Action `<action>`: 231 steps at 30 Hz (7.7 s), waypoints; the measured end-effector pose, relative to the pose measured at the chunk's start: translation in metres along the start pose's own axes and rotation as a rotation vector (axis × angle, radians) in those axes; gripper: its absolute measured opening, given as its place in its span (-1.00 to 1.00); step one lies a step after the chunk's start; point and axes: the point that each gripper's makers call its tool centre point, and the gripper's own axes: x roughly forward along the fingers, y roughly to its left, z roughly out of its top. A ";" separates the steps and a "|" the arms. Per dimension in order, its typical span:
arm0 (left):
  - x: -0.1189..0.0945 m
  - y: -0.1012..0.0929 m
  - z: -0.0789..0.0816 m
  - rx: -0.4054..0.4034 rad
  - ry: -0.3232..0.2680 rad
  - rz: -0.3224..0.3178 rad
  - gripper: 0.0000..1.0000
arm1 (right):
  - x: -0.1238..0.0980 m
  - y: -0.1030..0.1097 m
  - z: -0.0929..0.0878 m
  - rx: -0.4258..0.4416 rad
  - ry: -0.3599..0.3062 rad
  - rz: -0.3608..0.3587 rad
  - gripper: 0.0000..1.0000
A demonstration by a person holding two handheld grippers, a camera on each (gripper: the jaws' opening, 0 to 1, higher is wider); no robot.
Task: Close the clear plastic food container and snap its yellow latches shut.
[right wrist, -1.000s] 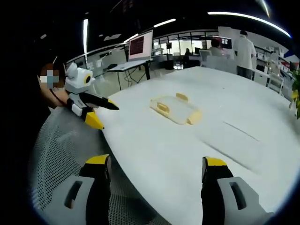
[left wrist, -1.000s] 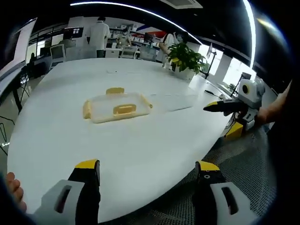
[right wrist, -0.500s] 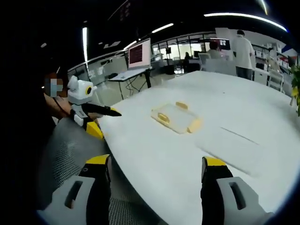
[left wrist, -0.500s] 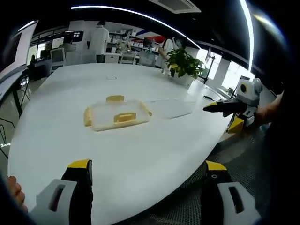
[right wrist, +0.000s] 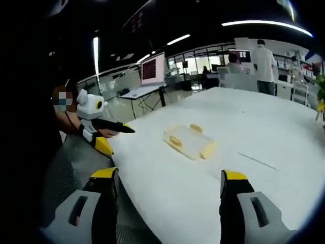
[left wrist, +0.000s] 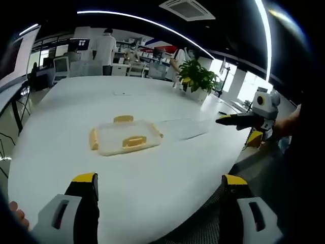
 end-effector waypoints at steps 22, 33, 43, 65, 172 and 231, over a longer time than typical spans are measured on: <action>0.011 0.027 0.007 -0.004 0.017 -0.043 0.71 | 0.027 -0.010 0.004 0.004 0.039 0.003 0.47; 0.016 0.041 0.006 0.061 0.067 -0.028 0.61 | 0.044 -0.018 0.000 -0.017 0.074 0.028 0.49; 0.025 0.056 0.011 0.098 0.099 -0.034 0.53 | 0.058 -0.028 0.005 -0.067 0.093 0.044 0.42; 0.046 0.076 0.015 0.258 0.191 -0.060 0.34 | 0.087 -0.045 0.005 -0.139 0.150 0.076 0.23; 0.114 0.142 0.015 0.997 0.702 -0.442 -0.34 | 0.169 -0.112 -0.039 -0.624 0.737 0.334 -0.29; 0.089 0.077 0.076 0.934 0.666 -0.350 -0.36 | 0.100 -0.117 0.015 -0.664 0.688 0.375 -0.31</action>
